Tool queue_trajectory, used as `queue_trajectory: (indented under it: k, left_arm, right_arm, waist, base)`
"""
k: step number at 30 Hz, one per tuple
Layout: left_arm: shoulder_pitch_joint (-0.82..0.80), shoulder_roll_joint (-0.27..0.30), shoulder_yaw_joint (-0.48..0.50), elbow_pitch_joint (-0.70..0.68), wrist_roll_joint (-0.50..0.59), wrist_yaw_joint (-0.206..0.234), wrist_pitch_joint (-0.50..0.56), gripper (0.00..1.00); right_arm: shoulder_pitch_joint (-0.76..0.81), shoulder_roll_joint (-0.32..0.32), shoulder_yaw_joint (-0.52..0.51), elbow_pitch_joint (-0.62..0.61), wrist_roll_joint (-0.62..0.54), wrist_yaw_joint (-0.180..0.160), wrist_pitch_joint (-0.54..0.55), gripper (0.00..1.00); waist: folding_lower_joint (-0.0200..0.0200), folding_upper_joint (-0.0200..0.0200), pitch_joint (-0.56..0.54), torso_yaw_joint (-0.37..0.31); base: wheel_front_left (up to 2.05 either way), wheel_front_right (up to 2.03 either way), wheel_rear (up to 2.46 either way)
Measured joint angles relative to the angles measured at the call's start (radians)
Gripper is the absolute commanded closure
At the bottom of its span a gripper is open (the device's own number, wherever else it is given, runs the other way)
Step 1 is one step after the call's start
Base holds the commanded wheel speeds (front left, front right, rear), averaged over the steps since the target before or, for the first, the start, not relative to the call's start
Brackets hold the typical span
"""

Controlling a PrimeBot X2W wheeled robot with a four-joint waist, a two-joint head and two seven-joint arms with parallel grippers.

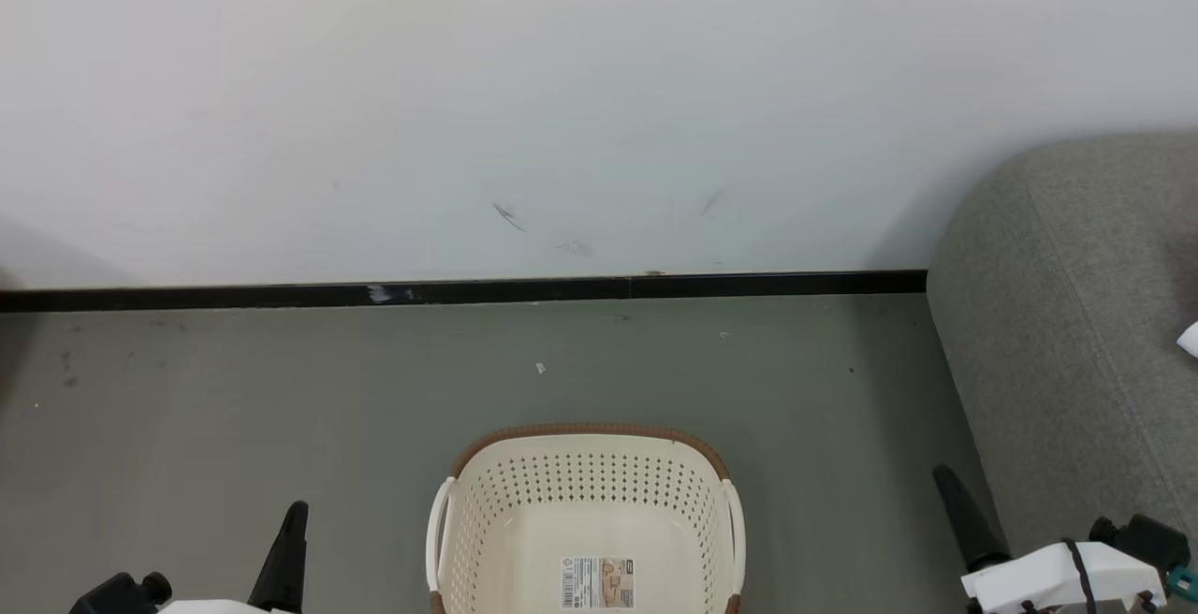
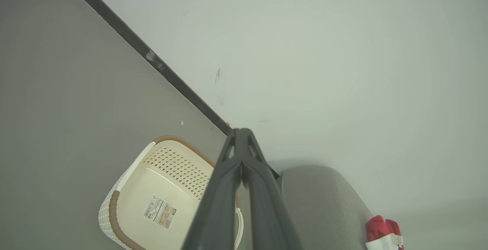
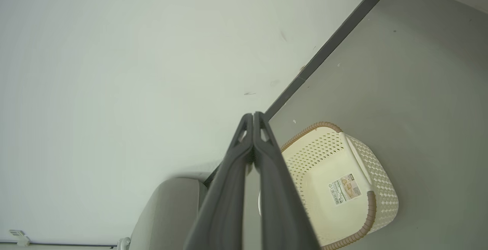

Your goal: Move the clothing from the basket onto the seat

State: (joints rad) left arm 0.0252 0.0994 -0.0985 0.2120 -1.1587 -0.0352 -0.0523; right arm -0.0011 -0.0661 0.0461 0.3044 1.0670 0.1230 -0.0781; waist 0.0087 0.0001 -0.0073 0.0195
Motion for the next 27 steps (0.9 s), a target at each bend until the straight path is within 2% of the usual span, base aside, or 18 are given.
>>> queue_trajectory:
  k: [5, 11, 27]
  left_arm:
    - [-0.004, -0.004, 0.017, 0.006, -0.056, -0.012, 0.017, 1.00]
    - [-0.023, -0.010, 0.038, 0.015, -0.122, -0.022, 0.035, 1.00]
    - [-0.051, -0.030, 0.095, 0.037, -0.309, -0.057, 0.091, 1.00]
  right_arm:
    - [-0.007, -0.002, -0.010, -0.003, 0.069, 0.000, 0.014, 1.00]
    - [-0.009, -0.005, -0.028, -0.006, 0.155, 0.000, 0.031, 1.00]
    - [-0.030, -0.010, -0.069, -0.022, 0.393, 0.000, 0.080, 1.00]
  waist:
    - [-0.0041, 0.0000, 0.004, -0.002]
    - [-0.0067, 0.0000, 0.008, -0.005]
    - [-0.0079, 0.0000, 0.011, -0.013]
  base:
    - [0.00, 0.00, 0.00]
    - [0.00, 0.00, 0.00]
    - [0.00, 0.00, 0.00]
